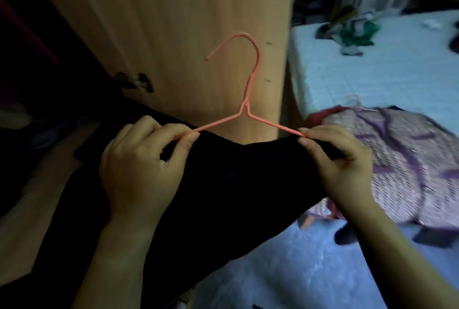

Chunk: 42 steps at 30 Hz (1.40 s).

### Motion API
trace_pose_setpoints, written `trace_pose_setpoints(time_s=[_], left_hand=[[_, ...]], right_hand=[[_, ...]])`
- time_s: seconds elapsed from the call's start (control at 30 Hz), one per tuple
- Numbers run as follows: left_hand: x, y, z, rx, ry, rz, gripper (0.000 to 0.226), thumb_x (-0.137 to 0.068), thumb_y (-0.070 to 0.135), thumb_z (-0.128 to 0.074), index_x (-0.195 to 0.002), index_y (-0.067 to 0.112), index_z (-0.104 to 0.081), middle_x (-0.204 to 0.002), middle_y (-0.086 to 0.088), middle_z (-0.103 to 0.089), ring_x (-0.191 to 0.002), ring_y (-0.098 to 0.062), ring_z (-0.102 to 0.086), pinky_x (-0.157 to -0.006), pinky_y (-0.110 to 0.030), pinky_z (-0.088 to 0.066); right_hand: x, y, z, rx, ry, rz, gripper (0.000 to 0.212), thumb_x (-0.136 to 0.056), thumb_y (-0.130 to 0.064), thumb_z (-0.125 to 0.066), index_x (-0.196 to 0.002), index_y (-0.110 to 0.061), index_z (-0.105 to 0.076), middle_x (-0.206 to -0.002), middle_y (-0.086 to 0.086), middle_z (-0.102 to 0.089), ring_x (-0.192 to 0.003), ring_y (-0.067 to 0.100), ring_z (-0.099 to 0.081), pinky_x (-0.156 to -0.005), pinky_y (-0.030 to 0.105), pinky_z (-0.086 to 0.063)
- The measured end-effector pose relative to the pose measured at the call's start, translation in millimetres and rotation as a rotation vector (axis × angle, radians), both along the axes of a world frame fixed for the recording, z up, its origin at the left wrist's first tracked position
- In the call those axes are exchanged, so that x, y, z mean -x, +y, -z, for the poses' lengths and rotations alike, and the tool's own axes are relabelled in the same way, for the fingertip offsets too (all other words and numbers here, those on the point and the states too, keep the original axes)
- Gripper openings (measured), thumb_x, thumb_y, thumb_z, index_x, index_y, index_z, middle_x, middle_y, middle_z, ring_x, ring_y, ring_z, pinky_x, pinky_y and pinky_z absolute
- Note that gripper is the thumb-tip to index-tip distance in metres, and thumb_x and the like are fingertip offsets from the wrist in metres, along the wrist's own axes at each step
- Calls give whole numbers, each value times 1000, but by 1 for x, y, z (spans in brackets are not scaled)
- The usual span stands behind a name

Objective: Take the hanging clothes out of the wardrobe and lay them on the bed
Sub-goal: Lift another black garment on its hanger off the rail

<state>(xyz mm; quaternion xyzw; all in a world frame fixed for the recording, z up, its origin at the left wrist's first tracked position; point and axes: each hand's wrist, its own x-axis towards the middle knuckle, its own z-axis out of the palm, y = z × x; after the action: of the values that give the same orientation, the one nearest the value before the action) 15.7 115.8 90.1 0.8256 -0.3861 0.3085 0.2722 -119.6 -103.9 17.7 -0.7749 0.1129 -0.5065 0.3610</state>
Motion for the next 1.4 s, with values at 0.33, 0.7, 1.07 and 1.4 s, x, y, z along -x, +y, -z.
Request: trace_pose_setpoints(time_s=[0.33, 0.7, 1.07, 1.4], left_hand=[[156, -230, 43, -2, 123, 403, 23, -86, 40, -60, -81, 21, -72, -68, -1, -57, -66, -27, -57, -59, -41, -45], [239, -389, 89, 25, 458, 652, 26, -84, 39, -57, -83, 17, -72, -76, 8, -60, -71, -6, -55, -67, -15, -41], [164, -550, 85, 44, 480, 554, 20, -81, 35, -63, -83, 18, -73, -76, 4, -63, -72, -12, -58, -68, -23, -42], [44, -697, 139, -203, 528, 432, 37, -80, 58, -49, -81, 26, -69, -80, 1, -63, -78, -22, -60, -68, -41, -50]], right_hand=[[234, -167, 28, -66, 64, 334, 6, -81, -19, -71, -85, -19, -67, -81, -1, -66, -79, 4, -61, -78, 18, -46], [352, -296, 20, 97, 221, 576, 8, -82, -15, -69, -88, -18, -71, -82, 1, -62, -81, -2, -58, -78, 14, -44], [266, -472, 23, -31, 184, 420, 12, -80, -9, -71, -86, -18, -71, -81, 5, -65, -78, 7, -62, -74, 20, -46], [149, -626, 69, -170, 370, 325, 19, -78, -9, -74, -84, -27, -71, -81, -6, -66, -80, 4, -62, -74, 14, -44]])
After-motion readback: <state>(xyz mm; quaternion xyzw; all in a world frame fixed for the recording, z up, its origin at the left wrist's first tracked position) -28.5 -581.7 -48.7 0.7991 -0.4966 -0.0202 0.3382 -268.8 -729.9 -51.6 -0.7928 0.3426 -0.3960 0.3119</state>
